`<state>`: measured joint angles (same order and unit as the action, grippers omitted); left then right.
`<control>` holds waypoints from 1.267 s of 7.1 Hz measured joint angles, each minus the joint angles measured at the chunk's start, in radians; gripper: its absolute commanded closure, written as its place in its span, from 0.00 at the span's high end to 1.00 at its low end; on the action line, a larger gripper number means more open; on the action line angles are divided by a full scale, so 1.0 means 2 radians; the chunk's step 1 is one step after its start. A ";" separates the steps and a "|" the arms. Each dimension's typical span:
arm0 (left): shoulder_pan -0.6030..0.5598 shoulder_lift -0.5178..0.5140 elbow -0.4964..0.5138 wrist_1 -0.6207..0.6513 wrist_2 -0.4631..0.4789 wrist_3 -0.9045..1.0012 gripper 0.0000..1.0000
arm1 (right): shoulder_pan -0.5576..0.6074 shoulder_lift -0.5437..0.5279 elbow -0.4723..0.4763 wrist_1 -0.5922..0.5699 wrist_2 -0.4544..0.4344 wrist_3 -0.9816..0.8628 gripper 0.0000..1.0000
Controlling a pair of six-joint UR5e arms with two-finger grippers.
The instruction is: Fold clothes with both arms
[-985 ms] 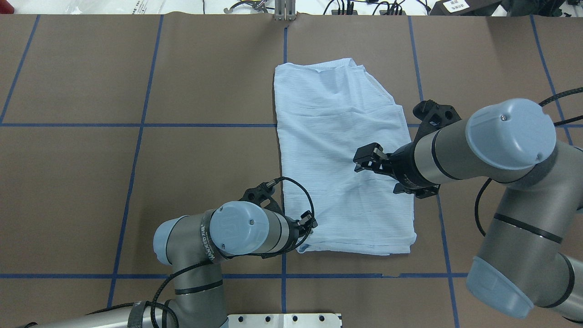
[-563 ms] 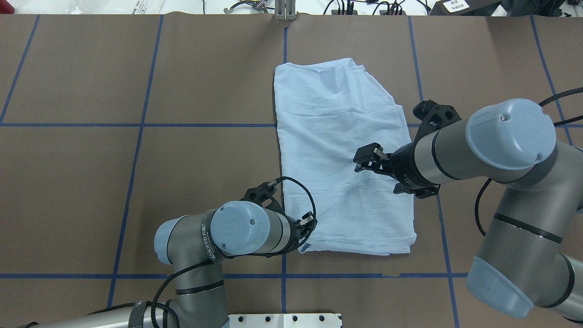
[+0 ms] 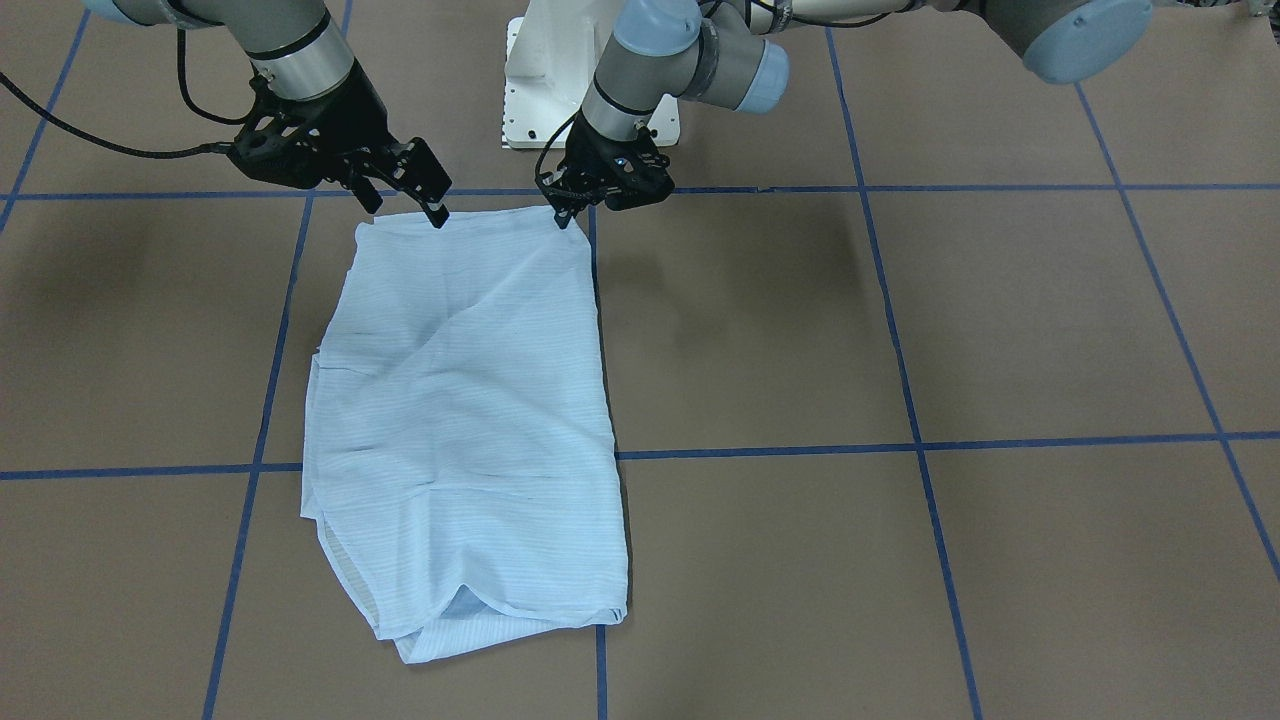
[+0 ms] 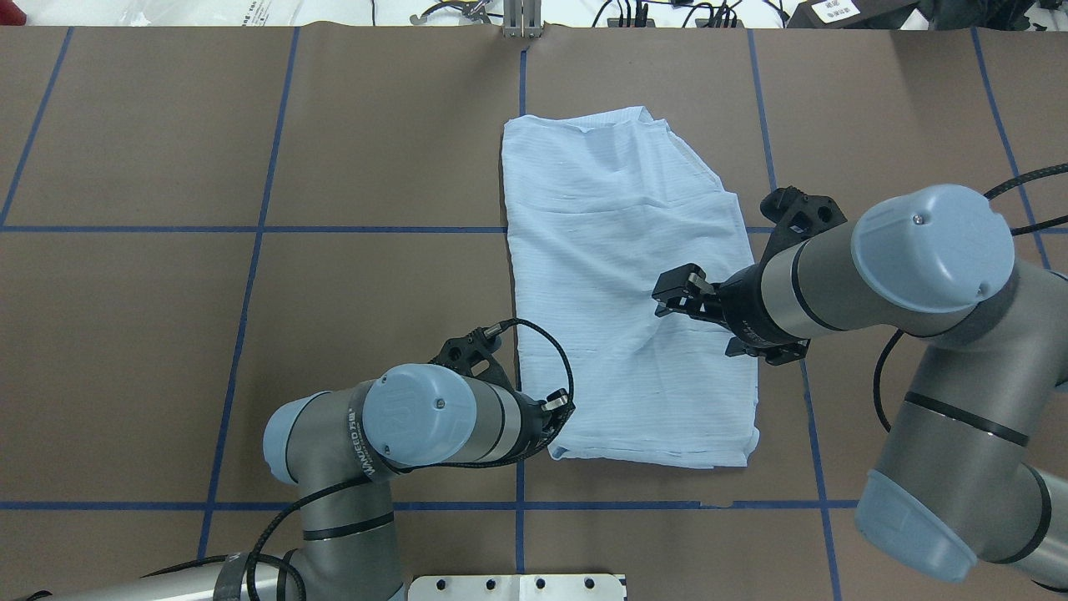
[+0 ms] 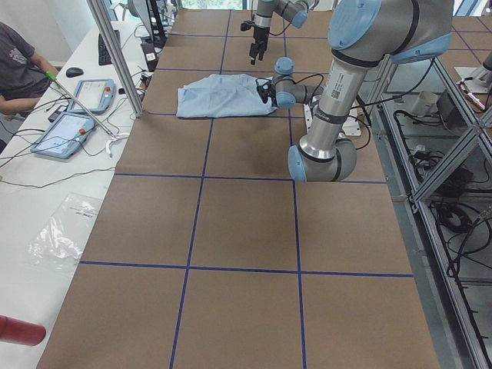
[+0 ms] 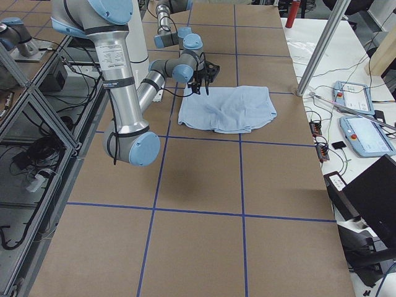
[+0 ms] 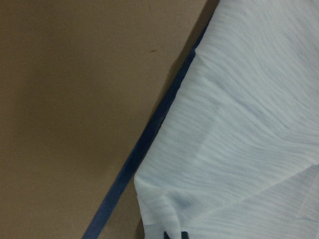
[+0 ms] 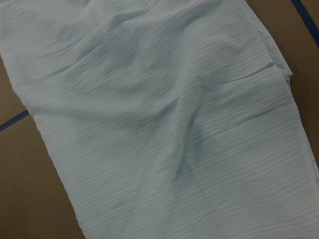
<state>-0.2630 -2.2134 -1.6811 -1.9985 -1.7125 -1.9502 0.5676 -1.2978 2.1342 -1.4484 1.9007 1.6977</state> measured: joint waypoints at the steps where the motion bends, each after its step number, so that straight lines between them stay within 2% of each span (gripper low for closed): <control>1: 0.000 0.007 -0.012 0.002 0.000 0.001 0.00 | -0.015 -0.002 -0.004 0.000 -0.005 0.010 1.00; 5: 0.001 0.009 -0.033 0.008 0.001 0.000 0.00 | -0.105 -0.022 -0.018 -0.006 -0.076 0.082 1.00; 9: -0.001 0.007 -0.040 0.011 0.004 0.001 0.00 | -0.136 -0.068 -0.027 -0.004 -0.101 0.148 1.00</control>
<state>-0.2648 -2.1994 -1.7614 -1.9759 -1.7036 -1.9489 0.2964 -1.4343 2.0802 -1.4570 1.6980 1.9944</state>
